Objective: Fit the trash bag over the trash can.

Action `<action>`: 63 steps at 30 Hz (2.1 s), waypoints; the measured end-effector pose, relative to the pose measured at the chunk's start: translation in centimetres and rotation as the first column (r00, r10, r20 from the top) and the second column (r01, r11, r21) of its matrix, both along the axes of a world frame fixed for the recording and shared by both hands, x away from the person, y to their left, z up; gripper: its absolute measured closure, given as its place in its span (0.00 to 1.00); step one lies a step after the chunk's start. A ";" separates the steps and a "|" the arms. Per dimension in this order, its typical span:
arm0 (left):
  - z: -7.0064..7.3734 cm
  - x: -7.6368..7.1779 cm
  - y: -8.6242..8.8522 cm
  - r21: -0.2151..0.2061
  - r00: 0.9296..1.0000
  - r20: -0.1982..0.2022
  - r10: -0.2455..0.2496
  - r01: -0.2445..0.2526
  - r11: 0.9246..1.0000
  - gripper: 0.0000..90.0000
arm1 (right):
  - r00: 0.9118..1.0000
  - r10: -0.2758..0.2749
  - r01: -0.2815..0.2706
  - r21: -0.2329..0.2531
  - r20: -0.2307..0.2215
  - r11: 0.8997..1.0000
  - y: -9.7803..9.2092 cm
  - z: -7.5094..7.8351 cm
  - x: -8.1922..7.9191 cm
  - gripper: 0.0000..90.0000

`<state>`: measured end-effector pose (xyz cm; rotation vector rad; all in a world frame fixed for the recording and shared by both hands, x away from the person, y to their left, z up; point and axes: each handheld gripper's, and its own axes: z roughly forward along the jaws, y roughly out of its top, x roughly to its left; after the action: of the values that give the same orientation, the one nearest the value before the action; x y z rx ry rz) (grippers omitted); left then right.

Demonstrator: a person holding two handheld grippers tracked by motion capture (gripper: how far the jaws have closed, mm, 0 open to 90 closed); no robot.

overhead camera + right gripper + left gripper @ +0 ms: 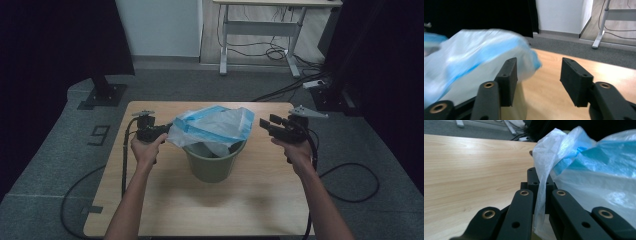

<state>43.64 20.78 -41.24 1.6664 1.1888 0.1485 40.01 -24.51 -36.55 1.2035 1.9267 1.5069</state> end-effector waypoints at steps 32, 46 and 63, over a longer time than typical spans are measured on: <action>0.2 0.1 -1.2 0.012 1.000 -0.009 0.002 -0.002 1.000 0.99 | 0.991 0.133 -0.132 -0.025 0.031 0.991 3.7 2.7 -4.3 0.39; 0.4 -0.2 -1.0 0.023 1.000 -0.004 0.008 -0.008 1.000 0.99 | 0.981 0.194 -0.193 -0.030 0.016 0.981 6.3 0.4 -3.4 0.81; 0.6 -1.4 -0.7 0.042 1.000 0.013 -0.004 0.003 0.999 0.99 | 0.942 0.326 -0.326 -0.013 0.085 0.945 4.6 -3.4 -8.5 0.99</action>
<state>42.27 20.10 -40.60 1.7015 1.1803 0.1823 31.52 -19.94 -39.93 0.8311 2.1446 1.6900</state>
